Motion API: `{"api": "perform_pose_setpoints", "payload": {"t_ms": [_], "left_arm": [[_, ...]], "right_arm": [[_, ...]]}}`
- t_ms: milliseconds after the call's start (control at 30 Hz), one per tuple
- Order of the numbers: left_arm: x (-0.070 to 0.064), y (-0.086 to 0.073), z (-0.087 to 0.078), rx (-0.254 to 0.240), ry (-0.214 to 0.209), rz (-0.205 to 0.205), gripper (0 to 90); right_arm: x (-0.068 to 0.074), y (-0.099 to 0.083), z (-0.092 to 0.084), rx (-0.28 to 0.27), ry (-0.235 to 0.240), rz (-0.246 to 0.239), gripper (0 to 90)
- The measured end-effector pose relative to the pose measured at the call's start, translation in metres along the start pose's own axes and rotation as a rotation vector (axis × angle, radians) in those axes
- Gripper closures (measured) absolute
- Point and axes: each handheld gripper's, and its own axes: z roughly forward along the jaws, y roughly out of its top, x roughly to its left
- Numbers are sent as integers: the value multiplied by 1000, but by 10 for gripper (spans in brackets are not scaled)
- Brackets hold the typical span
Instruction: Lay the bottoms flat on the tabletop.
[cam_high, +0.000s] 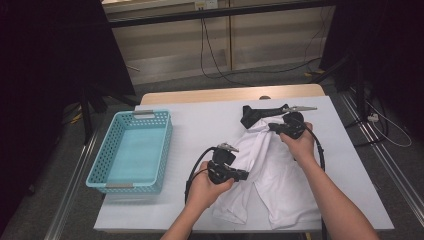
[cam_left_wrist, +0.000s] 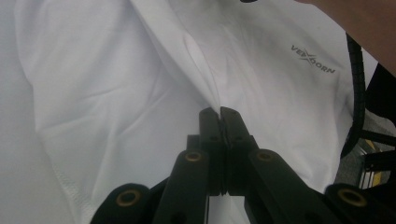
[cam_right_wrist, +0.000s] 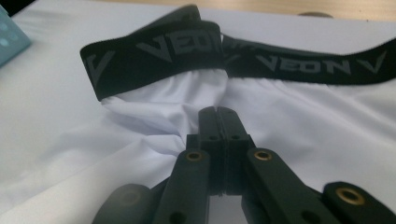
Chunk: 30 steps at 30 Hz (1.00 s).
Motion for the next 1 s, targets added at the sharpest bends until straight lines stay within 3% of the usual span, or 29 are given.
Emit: {"api": "perform_pose_setpoints", "payload": {"t_ms": [233, 333, 433, 533, 700, 867, 1000], "left_arm": [[2, 0, 3, 2, 3, -5, 892], [4, 0, 3, 3, 9, -7, 892], [6, -1, 3, 2, 8, -12, 892], [6, -1, 2, -2, 6, -15, 892], [6, -1, 1, 1, 5, -10, 892], [7, -2, -1, -2, 6, -15, 892], [9, -3, -2, -2, 10, -19, 892]], "right_arm": [[10, 2, -4, -5, -26, -85, 765], [20, 4, -4, -21, -18, -125, 645], [31, 5, 0, -17, -13, -174, 540], [41, 5, 10, -4, -8, -212, 500], [54, 5, 25, 20, -12, -250, 473], [57, 4, 34, 37, -53, -281, 464], [53, 3, 36, 53, -104, -297, 562]]}}
